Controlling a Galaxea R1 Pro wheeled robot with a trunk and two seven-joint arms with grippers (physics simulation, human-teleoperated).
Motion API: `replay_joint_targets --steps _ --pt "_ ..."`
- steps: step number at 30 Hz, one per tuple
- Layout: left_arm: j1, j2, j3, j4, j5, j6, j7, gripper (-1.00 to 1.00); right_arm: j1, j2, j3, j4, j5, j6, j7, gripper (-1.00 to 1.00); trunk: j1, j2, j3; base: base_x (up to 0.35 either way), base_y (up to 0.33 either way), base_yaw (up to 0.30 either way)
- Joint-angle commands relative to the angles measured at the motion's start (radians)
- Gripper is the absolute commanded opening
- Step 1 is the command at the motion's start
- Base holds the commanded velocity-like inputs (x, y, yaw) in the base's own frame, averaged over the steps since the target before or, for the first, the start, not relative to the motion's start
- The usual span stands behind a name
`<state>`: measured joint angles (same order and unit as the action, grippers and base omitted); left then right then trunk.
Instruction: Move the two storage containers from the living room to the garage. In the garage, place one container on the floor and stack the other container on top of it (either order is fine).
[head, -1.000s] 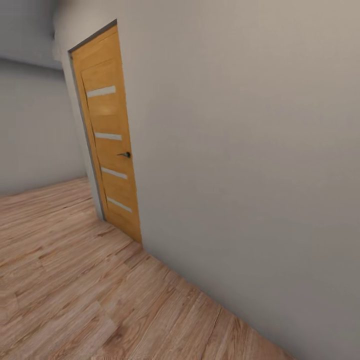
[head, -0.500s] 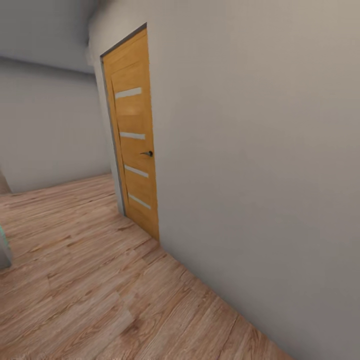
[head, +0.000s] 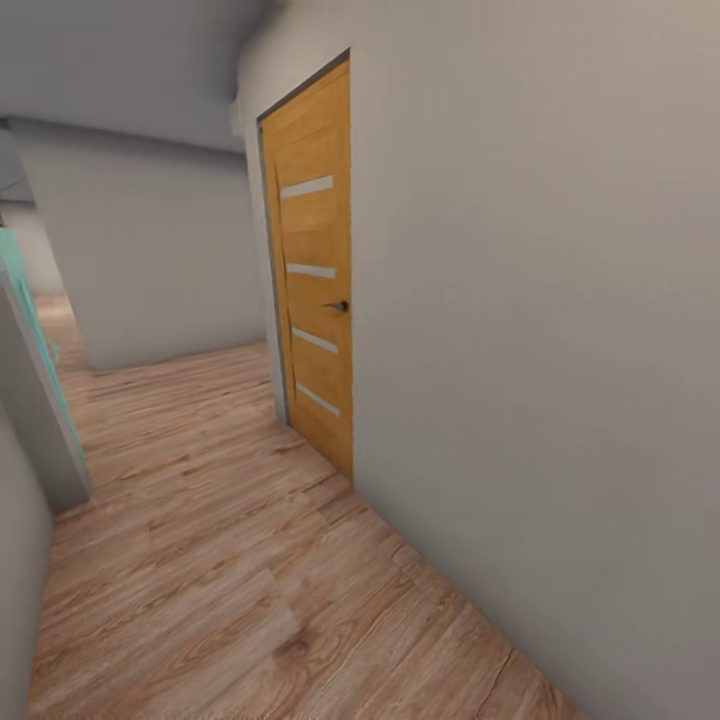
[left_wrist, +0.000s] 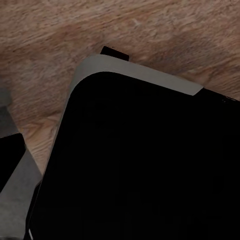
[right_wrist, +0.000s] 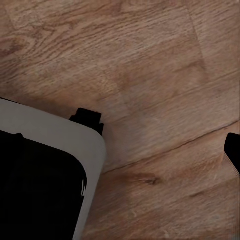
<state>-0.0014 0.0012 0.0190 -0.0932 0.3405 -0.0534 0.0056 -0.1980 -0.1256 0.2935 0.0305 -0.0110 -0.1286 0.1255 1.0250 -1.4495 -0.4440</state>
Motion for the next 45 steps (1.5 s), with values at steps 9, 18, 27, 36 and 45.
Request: replay_joint_targets --steps 9,18,27,36,45 --pt "0.0 -0.001 0.002 -0.001 0.003 -0.002 0.001 1.0 -0.001 -0.003 0.003 0.003 -0.001 -0.006 0.003 1.0 0.0 -0.001 -0.001 0.0 0.0 0.269" --pt "0.0 -0.007 -0.001 -0.008 0.002 -0.002 0.0 1.0 -0.001 -0.001 0.003 0.003 -0.001 -0.005 0.003 1.0 0.0 -0.001 -0.001 0.0 0.0 0.267" --pt "0.0 -0.004 0.002 -0.006 0.008 0.0 -0.001 1.0 -0.001 -0.001 0.003 0.003 -0.003 -0.005 0.003 1.0 0.0 -0.001 -0.001 0.113 0.0 0.052" --pt "0.0 -0.003 0.004 0.003 0.012 0.001 0.0 1.0 -0.001 -0.001 0.003 0.003 -0.003 -0.005 0.003 1.0 0.0 -0.001 -0.001 0.312 0.0 0.001" --pt "0.0 -0.002 0.004 0.006 0.012 0.001 0.001 1.0 -0.001 -0.003 0.002 0.003 -0.003 -0.005 0.003 1.0 0.0 -0.001 -0.001 0.321 0.0 0.0"
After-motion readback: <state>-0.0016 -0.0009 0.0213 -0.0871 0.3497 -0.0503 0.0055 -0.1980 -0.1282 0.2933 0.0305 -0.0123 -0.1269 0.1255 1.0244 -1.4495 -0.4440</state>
